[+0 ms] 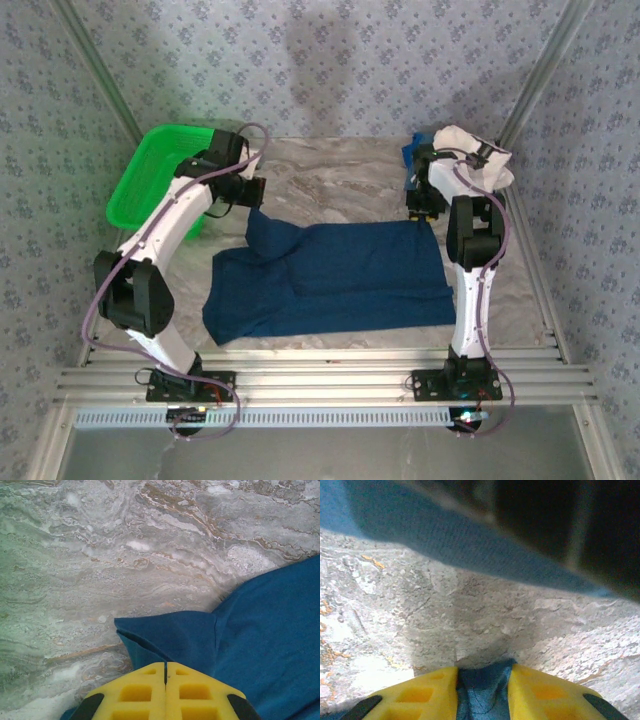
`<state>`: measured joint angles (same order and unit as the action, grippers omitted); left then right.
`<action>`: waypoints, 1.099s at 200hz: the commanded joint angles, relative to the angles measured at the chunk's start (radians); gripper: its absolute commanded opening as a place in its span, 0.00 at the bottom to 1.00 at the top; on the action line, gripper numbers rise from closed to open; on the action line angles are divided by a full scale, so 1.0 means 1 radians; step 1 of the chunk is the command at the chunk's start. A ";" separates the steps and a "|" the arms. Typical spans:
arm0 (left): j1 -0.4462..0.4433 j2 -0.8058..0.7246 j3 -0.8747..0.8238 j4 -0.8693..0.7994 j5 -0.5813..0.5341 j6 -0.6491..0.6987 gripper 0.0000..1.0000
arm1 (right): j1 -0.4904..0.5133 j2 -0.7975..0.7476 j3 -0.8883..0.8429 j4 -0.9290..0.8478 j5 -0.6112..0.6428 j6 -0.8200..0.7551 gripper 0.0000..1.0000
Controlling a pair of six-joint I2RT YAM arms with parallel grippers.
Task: Fold and stack the t-shirts
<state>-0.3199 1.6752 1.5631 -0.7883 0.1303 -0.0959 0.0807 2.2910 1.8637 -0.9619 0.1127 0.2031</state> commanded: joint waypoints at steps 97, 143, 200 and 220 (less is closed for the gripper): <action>0.115 -0.022 0.092 0.003 -0.046 0.058 0.00 | -0.029 -0.156 -0.085 0.111 -0.028 0.073 0.00; 0.120 -0.022 0.103 0.020 -0.037 0.064 0.00 | -0.032 -0.247 -0.169 0.190 -0.019 0.102 0.00; 0.120 -0.056 0.084 0.035 -0.034 0.082 0.00 | -0.034 -0.323 -0.268 0.240 -0.039 0.120 0.00; 0.120 -0.092 0.066 0.040 -0.030 0.088 0.00 | -0.034 -0.373 -0.324 0.274 -0.036 0.124 0.00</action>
<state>-0.2035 1.6691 1.6352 -0.7780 0.0929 -0.0341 0.0544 1.9999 1.5913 -0.7311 0.0746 0.3035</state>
